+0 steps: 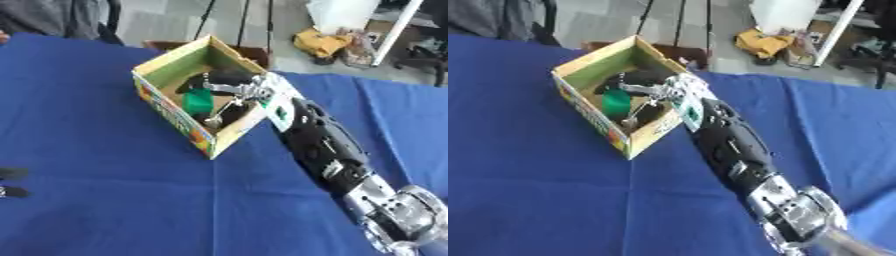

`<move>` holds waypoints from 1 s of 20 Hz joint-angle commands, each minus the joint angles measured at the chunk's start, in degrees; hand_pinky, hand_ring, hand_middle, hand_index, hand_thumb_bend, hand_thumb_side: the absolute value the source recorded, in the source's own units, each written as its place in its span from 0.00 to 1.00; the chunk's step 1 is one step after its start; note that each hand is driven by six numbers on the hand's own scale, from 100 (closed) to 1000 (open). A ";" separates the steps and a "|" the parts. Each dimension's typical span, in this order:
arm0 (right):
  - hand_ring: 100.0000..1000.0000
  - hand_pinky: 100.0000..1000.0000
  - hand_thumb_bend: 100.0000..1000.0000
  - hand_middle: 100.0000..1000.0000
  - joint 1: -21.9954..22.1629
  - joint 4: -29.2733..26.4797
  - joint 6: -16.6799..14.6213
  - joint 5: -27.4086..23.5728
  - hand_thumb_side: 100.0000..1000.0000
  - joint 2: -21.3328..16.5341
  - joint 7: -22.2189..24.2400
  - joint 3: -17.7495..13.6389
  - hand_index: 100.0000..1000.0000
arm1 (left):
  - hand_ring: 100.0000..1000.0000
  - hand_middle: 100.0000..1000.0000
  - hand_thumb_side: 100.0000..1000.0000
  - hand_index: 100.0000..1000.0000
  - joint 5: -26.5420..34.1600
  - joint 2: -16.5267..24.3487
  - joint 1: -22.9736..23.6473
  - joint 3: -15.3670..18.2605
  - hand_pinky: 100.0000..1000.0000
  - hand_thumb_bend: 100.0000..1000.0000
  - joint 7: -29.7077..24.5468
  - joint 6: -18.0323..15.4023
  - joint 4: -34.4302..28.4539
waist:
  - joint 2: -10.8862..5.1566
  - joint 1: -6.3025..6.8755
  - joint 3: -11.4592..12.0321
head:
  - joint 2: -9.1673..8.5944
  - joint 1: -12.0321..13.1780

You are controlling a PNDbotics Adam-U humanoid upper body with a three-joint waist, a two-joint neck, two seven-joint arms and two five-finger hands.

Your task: Pick up objects on the table and place them in the box.

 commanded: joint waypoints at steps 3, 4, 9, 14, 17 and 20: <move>0.89 0.80 0.00 0.94 -0.80 -0.45 -1.17 0.47 0.33 -0.74 -0.69 -0.30 0.98 | 0.75 0.53 1.00 0.62 0.29 0.31 -0.64 0.05 0.56 0.32 -0.21 -0.01 -1.17 | -1.10 0.80 -0.24 | -0.59 0.02; 0.89 0.80 0.00 0.94 -0.79 -0.59 -1.36 0.38 0.34 -0.74 -0.98 -0.31 0.98 | 0.75 0.53 1.00 0.62 0.30 0.31 -0.62 0.06 0.56 0.32 -0.21 0.00 -1.17 | -1.13 0.80 -0.29 | -0.58 0.07; 0.90 0.83 0.00 0.96 -0.74 -2.28 -1.86 -0.69 0.35 -0.89 -3.69 -0.46 0.98 | 0.75 0.53 1.00 0.62 0.31 0.29 -0.49 0.11 0.56 0.32 -0.17 0.03 -1.11 | -1.30 0.79 -0.58 | -0.46 0.30; 0.86 0.80 0.00 0.93 -0.53 -6.82 -0.61 -3.60 0.26 -1.60 -7.92 -1.10 0.97 | 0.75 0.53 1.00 0.62 0.29 0.31 -0.14 0.25 0.56 0.32 -0.08 0.06 -1.02 | -1.57 0.89 -1.29 | -0.24 0.79; 0.83 0.78 0.00 0.92 -0.11 -10.44 0.06 -6.05 0.20 -2.44 -10.27 -0.98 0.96 | 0.75 0.53 1.00 0.62 0.26 0.30 0.24 0.40 0.56 0.32 0.05 0.09 -0.92 | -1.89 1.02 -2.01 | 0.09 1.36; 0.83 0.78 0.00 0.91 1.00 -14.92 0.14 -8.87 0.18 -3.79 -11.62 -0.76 0.96 | 0.75 0.53 1.00 0.62 0.26 0.20 0.69 0.67 0.56 0.33 0.27 0.11 -0.80 | -2.12 1.24 -3.05 | 0.40 2.05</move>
